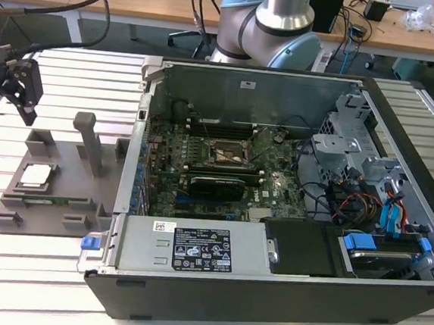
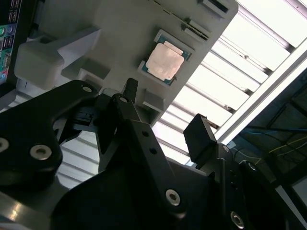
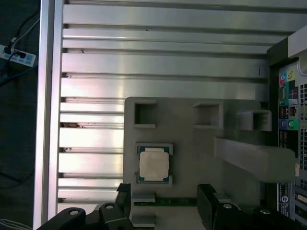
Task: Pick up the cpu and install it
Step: 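Pick up the cpu and move it towards the insertion slot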
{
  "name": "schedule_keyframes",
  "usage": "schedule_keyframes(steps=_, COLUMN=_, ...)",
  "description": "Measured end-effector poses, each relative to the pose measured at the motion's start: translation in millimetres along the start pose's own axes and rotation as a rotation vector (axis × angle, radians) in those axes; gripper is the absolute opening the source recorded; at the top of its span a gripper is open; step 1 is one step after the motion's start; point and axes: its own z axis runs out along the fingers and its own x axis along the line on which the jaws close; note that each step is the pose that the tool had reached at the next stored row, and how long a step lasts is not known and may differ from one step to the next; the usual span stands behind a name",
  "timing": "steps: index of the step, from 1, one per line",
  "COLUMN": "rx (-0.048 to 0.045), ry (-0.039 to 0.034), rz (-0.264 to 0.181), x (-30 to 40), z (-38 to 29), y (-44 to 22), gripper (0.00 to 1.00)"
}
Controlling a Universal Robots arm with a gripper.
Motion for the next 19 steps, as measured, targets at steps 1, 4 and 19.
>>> schedule_keyframes(steps=1, rx=0.0000, ry=0.0001, rz=0.000, x=0.0, z=0.5, y=0.0, gripper=0.66)
schedule_keyframes(steps=4, rx=0.0000, ry=0.0000, rz=0.000, x=0.1, z=4.1, y=-0.1, gripper=0.66)
schedule_keyframes(steps=19, rx=0.0000, ry=-0.0001, rz=0.000, x=0.4, z=16.0, y=-0.4, gripper=0.66)
